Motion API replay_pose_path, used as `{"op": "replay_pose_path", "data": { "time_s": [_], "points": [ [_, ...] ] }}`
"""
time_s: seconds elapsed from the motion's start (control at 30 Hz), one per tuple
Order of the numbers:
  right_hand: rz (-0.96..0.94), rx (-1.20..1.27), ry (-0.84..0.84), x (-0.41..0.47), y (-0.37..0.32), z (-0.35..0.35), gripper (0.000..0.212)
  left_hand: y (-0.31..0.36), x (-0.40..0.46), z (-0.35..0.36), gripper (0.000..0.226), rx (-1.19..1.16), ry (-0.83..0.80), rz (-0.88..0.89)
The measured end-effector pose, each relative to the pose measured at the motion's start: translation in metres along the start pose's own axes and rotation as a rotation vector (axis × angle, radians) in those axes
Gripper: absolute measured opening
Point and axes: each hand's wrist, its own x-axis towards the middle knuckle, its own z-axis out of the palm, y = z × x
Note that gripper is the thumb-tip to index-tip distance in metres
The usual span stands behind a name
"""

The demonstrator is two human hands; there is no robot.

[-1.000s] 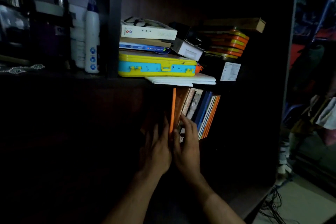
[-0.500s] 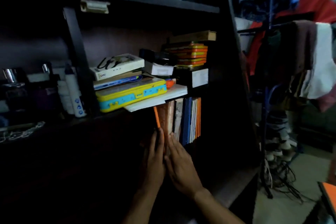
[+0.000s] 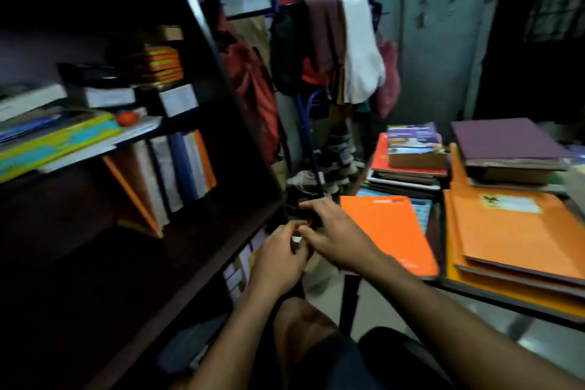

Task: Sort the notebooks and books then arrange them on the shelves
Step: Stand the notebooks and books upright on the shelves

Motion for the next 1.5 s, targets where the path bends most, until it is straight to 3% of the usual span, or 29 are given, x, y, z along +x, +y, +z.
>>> {"op": "replay_pose_path", "data": {
  "time_s": [0.1,0.2,0.4,0.53,0.63,0.8,0.9,1.13,1.2,1.3,1.4,1.5],
  "points": [
    [0.276,-0.245,-0.022,-0.022,0.054,-0.063,0.052,0.034,0.009,0.044,0.061,0.039,-0.134,-0.035],
    [0.567,-0.426,-0.192,-0.035,0.089,-0.097,0.064,0.055,0.025,0.071,0.079,0.128,-0.266,-0.057],
    [0.753,-0.485,-0.393,-0.042,0.101,-0.076,0.081,0.042,0.057,0.103,0.092,0.247,-0.403,-0.174],
    [0.716,-0.491,-0.35,-0.037,0.098,-0.077,0.076,0.044,0.066,0.107,0.092,0.355,-0.263,-0.193],
    [0.719,-0.473,-0.358,-0.037,0.1,-0.077,0.075,0.049,0.067,0.104,0.075,0.299,-0.279,-0.27],
    [0.666,-0.456,-0.415,-0.037,0.09,-0.079,0.071,0.04,0.044,0.091,0.042,-0.558,-0.356,-0.508],
    [0.605,-0.415,-0.447,-0.038,0.077,-0.069,0.067,0.032,0.023,0.077,0.038,-0.765,-0.291,-0.538],
    [0.276,-0.071,-0.334,-0.024,0.03,-0.014,0.071,-0.031,-0.013,-0.012,0.06,-0.833,0.084,-0.351],
    [0.215,-0.032,-0.295,-0.008,0.009,0.003,0.072,-0.053,-0.013,-0.035,0.07,-0.847,0.192,-0.359],
    [0.154,-0.048,-0.325,0.021,-0.028,0.039,0.072,-0.089,-0.01,-0.06,0.064,-0.782,0.331,-0.399],
    [0.132,-0.188,-0.463,0.045,-0.056,0.078,0.074,-0.122,-0.009,-0.079,0.065,-0.683,0.307,-0.457],
    [0.112,-0.324,-0.508,0.055,-0.07,0.108,0.074,-0.15,-0.003,-0.096,0.052,-0.582,0.253,-0.436]
  ]
}}
